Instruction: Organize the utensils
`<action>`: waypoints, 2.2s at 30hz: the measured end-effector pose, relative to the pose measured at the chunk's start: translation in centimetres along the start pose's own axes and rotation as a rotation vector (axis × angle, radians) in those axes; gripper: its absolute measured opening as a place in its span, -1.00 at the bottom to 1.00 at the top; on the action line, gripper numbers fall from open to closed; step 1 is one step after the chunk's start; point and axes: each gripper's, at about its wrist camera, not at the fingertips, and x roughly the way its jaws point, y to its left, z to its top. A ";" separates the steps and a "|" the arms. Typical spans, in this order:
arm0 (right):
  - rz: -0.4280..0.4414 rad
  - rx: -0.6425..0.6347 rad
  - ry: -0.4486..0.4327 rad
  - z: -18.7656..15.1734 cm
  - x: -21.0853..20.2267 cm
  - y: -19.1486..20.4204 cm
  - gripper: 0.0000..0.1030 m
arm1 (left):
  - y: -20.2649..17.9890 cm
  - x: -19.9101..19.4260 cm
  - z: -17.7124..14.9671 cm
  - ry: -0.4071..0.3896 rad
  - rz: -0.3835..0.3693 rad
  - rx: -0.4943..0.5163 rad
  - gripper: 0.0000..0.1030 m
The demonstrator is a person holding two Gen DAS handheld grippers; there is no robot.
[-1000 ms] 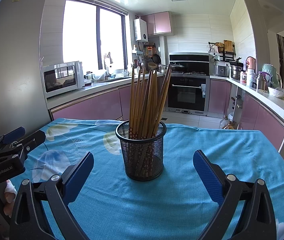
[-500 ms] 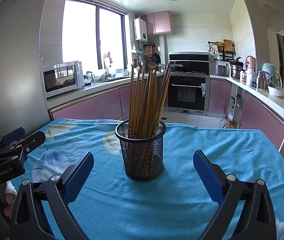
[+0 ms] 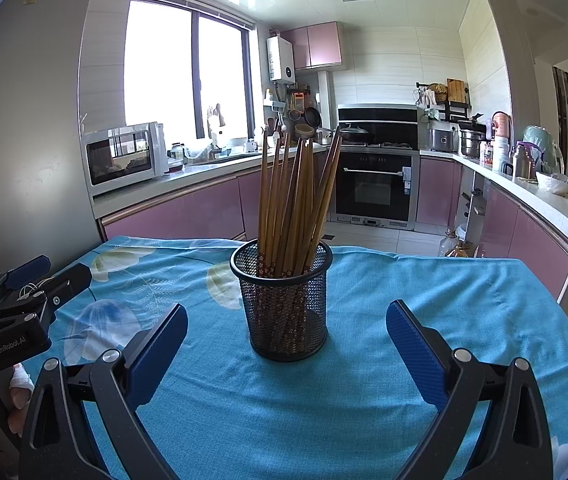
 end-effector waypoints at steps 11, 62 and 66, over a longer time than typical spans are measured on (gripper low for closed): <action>0.000 0.000 0.001 -0.1 0.0 -0.1 0.87 | 0.0 0.0 -0.1 0.000 -0.001 0.001 0.89; 0.003 0.023 0.012 -0.2 0.3 -0.4 0.87 | -0.3 0.6 -0.2 0.029 -0.012 0.010 0.89; 0.006 0.018 0.013 -0.3 0.4 -0.4 0.87 | -0.8 0.5 -0.2 0.025 -0.011 0.024 0.89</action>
